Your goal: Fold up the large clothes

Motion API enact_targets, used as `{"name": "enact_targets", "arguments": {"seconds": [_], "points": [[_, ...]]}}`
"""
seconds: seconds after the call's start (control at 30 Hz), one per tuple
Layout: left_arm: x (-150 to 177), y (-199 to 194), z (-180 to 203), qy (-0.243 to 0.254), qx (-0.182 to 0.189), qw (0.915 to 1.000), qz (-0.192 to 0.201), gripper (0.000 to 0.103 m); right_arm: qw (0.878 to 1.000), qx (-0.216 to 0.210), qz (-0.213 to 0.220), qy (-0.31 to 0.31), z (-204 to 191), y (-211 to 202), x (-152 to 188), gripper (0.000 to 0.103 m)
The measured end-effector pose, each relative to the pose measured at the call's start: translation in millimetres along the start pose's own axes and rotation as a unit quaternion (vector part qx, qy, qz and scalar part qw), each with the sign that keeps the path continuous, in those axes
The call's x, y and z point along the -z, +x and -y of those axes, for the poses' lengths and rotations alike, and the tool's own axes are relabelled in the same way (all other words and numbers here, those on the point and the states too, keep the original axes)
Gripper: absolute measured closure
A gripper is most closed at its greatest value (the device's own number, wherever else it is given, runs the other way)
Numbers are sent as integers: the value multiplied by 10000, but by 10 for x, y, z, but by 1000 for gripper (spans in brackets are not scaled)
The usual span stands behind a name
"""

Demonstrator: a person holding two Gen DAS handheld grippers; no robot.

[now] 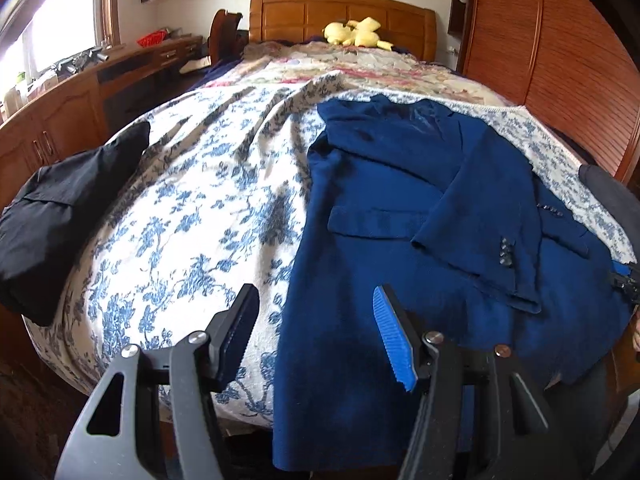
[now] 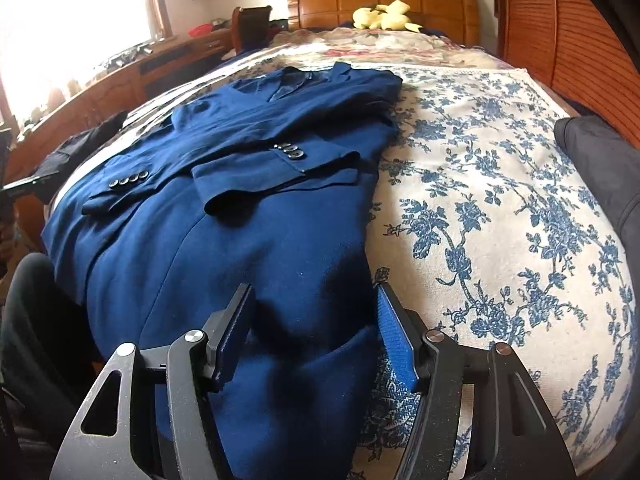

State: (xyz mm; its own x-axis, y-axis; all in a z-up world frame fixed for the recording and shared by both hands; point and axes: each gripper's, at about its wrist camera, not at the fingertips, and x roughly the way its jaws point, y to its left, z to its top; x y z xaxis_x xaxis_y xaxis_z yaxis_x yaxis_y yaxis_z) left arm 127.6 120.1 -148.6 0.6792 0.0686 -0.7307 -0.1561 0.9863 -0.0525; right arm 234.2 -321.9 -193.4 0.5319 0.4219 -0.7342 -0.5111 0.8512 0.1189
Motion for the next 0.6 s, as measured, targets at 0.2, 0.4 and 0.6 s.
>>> {"name": "enact_targets", "arguments": {"seconds": [0.2,0.4,0.6], "points": [[73,126,-153,-16,175,9997,-193,52,9999,65,-12,77,-14,14,-5,38],[151,166,-268,-57,638,9977,-242,69,9993,319,-100,155,-82,59,-55,37],[195,169,-242,236,900,9953,-250,71,9994,79,-197,275,-158,29,-85,58]]}}
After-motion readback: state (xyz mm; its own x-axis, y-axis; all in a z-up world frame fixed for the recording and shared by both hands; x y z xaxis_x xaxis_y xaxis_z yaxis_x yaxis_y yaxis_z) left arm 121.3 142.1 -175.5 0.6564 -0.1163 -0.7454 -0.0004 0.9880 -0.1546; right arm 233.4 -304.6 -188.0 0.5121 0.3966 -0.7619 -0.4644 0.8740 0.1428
